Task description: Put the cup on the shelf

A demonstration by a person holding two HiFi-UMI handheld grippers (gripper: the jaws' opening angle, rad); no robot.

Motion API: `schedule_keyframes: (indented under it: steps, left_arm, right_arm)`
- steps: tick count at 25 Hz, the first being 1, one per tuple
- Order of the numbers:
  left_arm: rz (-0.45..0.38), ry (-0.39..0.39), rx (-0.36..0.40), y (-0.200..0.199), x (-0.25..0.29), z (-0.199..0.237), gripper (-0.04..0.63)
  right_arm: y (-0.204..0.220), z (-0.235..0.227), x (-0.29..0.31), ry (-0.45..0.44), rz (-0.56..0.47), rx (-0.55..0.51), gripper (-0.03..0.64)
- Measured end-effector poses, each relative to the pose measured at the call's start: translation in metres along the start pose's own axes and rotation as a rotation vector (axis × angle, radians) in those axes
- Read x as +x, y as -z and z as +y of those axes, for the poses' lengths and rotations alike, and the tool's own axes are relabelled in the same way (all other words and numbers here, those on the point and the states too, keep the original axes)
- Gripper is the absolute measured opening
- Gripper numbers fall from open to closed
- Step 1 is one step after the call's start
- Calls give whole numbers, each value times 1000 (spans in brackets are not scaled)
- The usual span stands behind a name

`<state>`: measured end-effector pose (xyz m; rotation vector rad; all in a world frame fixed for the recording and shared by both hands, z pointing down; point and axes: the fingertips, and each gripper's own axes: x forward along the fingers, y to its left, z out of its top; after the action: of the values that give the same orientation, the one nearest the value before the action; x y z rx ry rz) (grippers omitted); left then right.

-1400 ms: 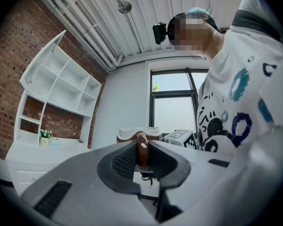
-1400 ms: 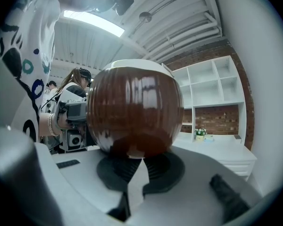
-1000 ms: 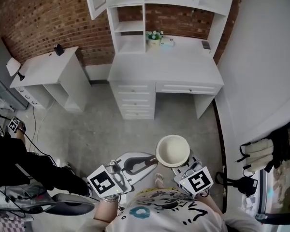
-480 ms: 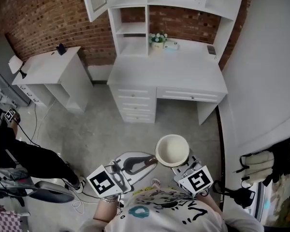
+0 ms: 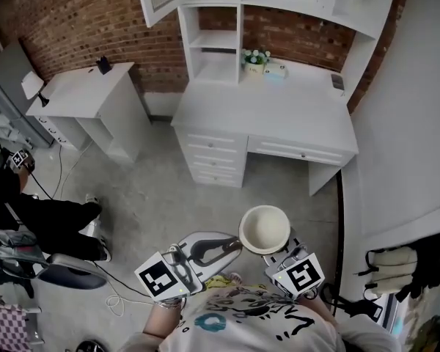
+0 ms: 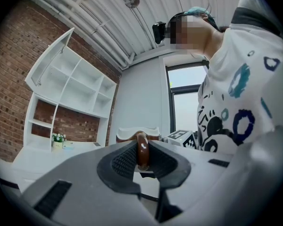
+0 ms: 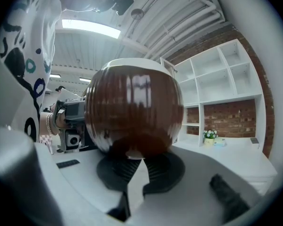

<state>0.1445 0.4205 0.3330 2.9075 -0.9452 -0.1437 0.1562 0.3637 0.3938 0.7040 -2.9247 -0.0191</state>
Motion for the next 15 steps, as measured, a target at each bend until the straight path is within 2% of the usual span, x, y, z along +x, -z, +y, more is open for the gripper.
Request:
schedule_keyframes:
  steps: [5, 7, 11, 15]
  left_arm:
    - [-9, -20, -10, 5, -4, 30, 63]
    - [-5, -8, -9, 11, -2, 43, 63]
    - [12, 27, 2, 6, 9, 70, 63]
    - [6, 49, 13, -10, 14, 102, 63]
  right_arm:
    - [7, -10, 28, -20, 31, -27, 28]
    - [10, -20, 38, -9, 45, -41, 28]
    - [1, -41, 58, 22, -1, -20, 28]
    - [-7, -65, 82, 57, 61, -38, 28]
